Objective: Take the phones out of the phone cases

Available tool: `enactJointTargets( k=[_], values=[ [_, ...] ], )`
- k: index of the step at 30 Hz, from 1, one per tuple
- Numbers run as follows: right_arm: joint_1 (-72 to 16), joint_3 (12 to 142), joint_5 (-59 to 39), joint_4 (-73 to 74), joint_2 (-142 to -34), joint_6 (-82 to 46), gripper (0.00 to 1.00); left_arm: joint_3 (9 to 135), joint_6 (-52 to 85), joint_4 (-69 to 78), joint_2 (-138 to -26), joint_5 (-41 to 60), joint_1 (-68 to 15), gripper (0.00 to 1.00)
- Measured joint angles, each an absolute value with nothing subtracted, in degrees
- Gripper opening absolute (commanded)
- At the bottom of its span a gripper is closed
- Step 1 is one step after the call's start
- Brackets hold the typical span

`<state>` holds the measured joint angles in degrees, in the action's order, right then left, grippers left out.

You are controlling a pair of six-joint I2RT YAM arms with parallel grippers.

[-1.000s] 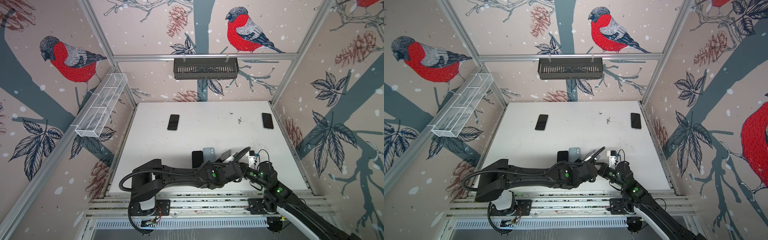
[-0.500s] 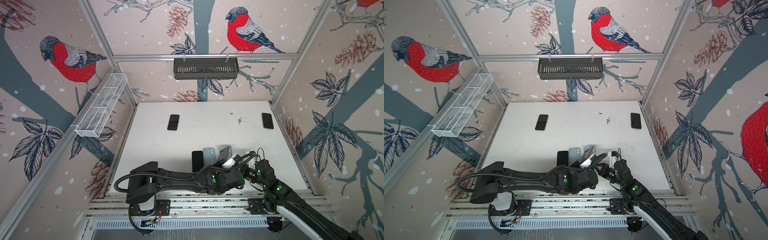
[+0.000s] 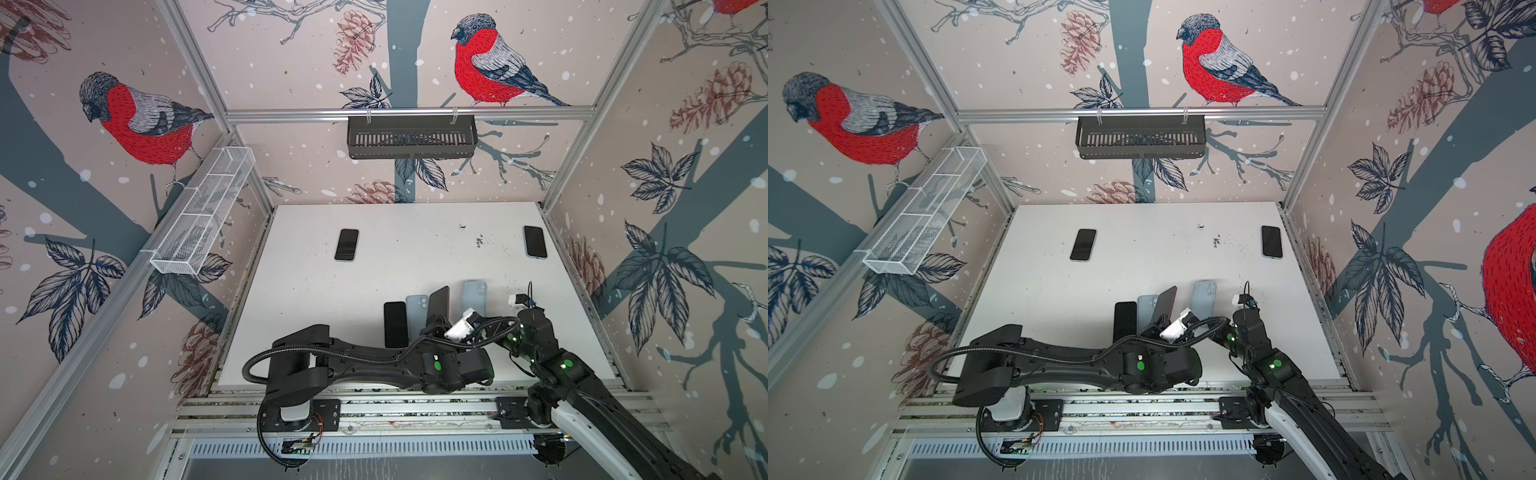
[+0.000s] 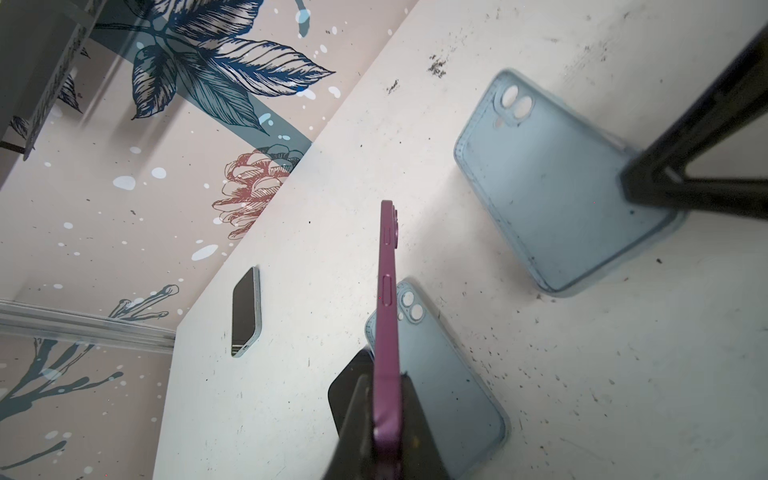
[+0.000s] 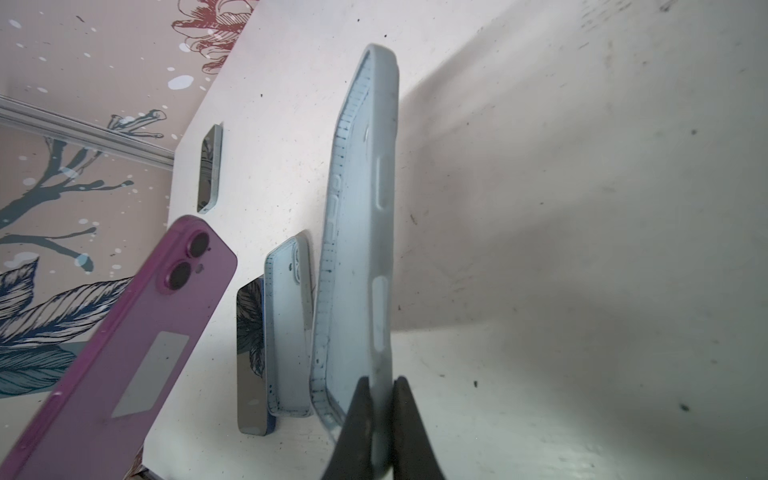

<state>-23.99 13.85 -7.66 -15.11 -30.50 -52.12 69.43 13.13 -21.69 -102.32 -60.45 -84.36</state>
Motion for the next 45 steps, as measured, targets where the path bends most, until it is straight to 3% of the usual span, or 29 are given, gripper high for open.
enactJointTargets(
  k=[17,19,27,38,45],
  values=[
    [-13.0,16.4,-16.6,-21.5,-36.3,-42.7,0.0,85.1,14.5,-29.4,-124.0,-65.1,-84.4,0.0],
    [-12.9,16.3,-16.4,-22.4,-36.8,-42.0,0.0,86.5,15.5,-30.2,-125.6,-66.7,-84.4,0.1],
    [-12.8,15.1,-16.4,-22.9,-37.5,-41.4,0.0,87.5,16.5,-30.0,-128.0,-69.0,-84.4,0.25],
    [-12.7,15.0,-16.1,-22.6,-38.9,-40.9,0.0,87.4,17.6,-28.5,-128.3,-67.2,-84.2,0.72],
    [-12.7,15.0,-18.2,-21.5,-39.6,-40.3,0.0,85.7,18.0,-27.4,-126.5,-63.2,-84.1,0.8]
  ],
)
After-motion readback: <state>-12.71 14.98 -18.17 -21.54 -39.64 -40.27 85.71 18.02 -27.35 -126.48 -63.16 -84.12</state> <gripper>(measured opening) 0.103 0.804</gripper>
